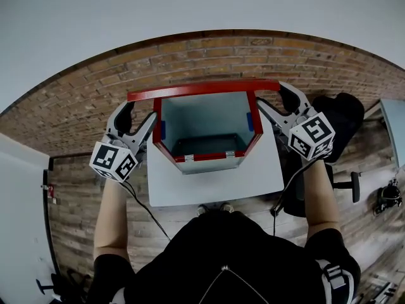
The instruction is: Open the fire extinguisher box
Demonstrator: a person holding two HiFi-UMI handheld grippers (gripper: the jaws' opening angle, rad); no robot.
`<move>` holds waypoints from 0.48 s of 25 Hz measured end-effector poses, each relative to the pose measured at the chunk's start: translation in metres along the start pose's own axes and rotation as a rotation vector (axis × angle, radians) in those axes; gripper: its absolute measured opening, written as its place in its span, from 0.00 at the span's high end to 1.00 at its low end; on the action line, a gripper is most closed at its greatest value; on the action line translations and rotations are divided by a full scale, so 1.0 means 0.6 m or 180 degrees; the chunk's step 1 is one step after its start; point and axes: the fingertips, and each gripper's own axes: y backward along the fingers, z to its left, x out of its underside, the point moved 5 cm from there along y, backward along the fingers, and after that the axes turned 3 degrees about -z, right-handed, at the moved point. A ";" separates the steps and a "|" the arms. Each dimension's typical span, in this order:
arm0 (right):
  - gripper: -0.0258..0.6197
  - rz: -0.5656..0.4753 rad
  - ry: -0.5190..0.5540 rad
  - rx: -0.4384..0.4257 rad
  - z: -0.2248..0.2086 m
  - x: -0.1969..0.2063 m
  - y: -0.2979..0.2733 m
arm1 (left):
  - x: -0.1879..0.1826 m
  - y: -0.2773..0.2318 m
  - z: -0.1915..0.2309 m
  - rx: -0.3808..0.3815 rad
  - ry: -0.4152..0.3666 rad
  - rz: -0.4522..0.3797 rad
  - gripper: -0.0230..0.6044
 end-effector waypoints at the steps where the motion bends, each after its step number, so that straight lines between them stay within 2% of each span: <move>1: 0.53 -0.0036 -0.0009 0.0017 -0.008 -0.005 -0.007 | -0.006 -0.008 0.006 -0.0010 -0.0008 -0.0024 0.38; 7: 0.53 -0.0110 -0.0007 0.0110 -0.051 -0.027 -0.053 | -0.029 -0.053 0.039 -0.0062 0.0017 -0.0126 0.38; 12: 0.53 -0.0073 0.0015 0.0176 -0.079 -0.034 -0.088 | -0.037 -0.086 0.064 -0.0095 -0.0030 -0.0097 0.38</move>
